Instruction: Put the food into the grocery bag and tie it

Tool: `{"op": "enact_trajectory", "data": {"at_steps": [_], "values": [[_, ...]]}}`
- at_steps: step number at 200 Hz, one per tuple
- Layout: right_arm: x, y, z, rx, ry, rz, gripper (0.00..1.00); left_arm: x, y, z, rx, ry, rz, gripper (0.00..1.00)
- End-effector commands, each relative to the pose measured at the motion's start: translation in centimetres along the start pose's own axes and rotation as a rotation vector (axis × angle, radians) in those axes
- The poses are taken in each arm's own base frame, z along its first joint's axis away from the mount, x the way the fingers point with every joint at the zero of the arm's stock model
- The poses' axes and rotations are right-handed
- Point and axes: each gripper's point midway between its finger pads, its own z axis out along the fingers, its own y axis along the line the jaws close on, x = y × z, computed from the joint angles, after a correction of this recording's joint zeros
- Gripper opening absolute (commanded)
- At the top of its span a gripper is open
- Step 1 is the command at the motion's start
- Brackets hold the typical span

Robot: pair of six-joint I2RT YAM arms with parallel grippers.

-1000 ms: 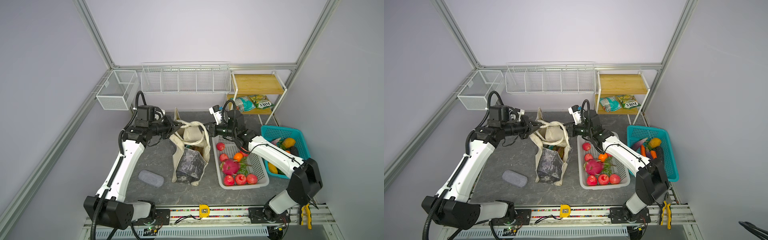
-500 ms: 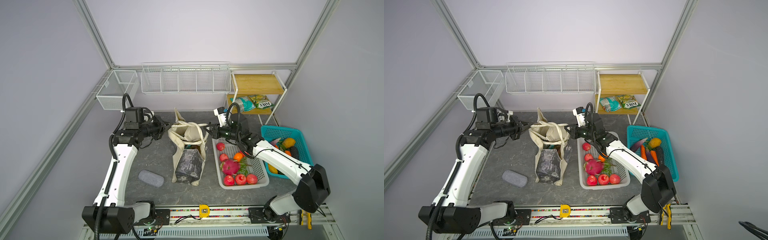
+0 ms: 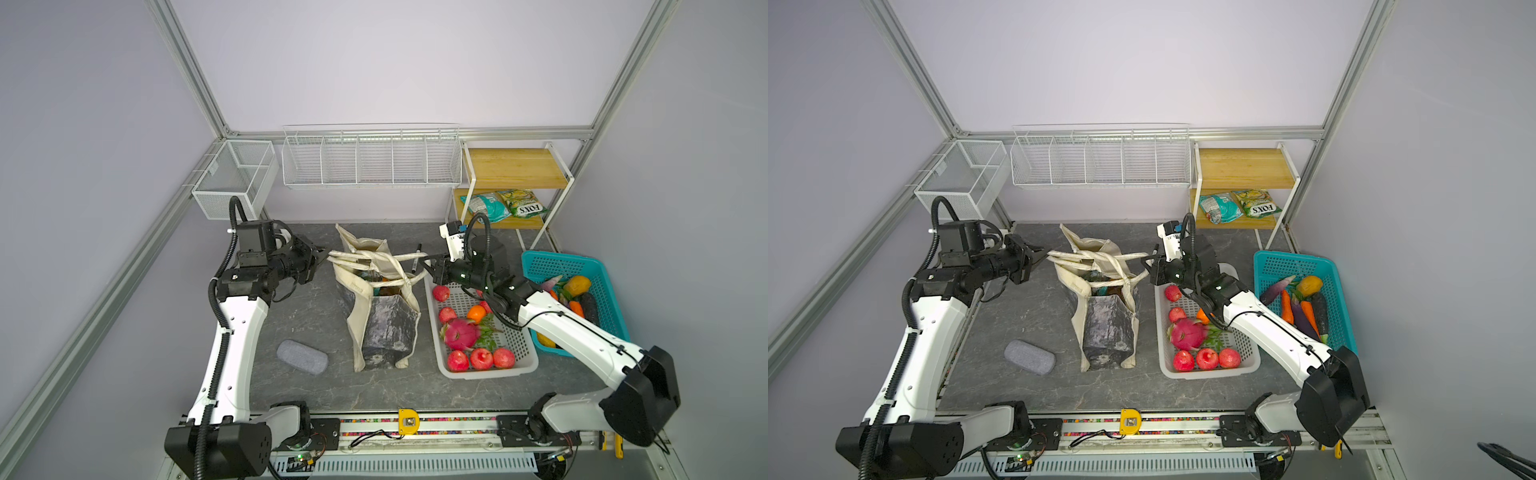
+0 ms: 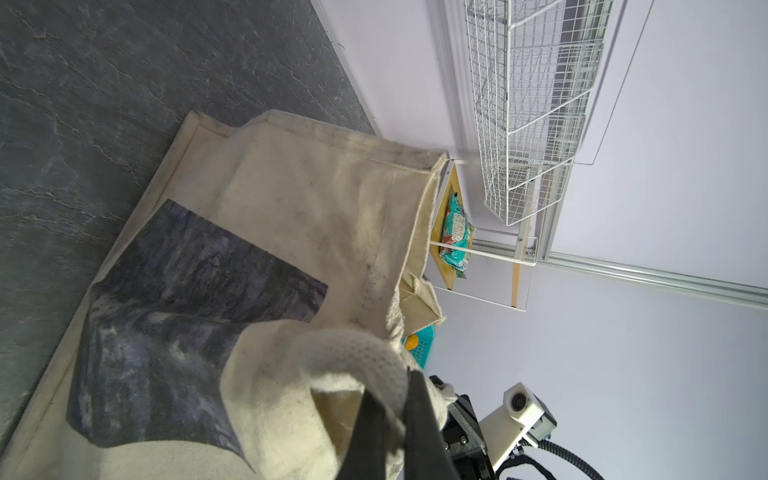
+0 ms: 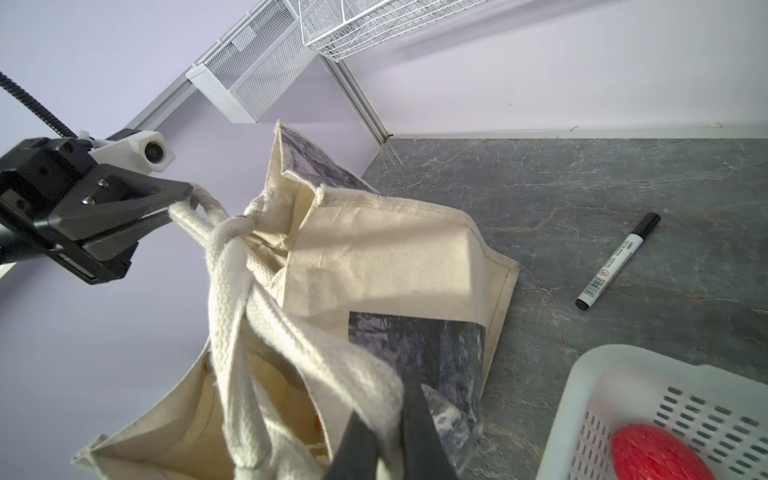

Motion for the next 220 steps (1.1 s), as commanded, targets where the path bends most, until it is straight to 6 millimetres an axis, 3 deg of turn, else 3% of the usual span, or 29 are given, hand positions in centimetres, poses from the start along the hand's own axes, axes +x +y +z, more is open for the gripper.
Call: {"op": "enact_trajectory", "data": {"at_steps": [1, 98, 152, 205, 208, 220], "values": [[-1.0, -5.0, -2.6, 0.234, -0.065, 0.004, 0.07, -5.9, 0.0, -2.3, -0.007, -0.286, -0.027, 0.0], [1.7, -10.4, -6.3, 0.526, 0.001, 0.005, 0.07, -11.8, 2.1, -3.1, -0.071, -0.52, -0.057, 0.0], [3.2, -13.9, -9.9, 0.761, 0.048, 0.016, 0.07, -15.6, 4.0, -4.8, -0.092, -0.655, -0.105, 0.0], [5.0, -15.7, -13.2, 0.897, 0.084, 0.002, 0.07, -19.5, 3.1, -4.9, -0.067, -0.713, -0.103, 0.0], [5.1, -15.8, -13.4, 0.903, 0.086, 0.002, 0.07, -20.4, 3.5, -5.9, -0.072, -0.742, -0.116, 0.0], [5.5, -16.0, -13.9, 0.92, 0.096, 0.001, 0.07, -21.4, 3.4, -6.4, -0.072, -0.765, -0.115, 0.0]]}}
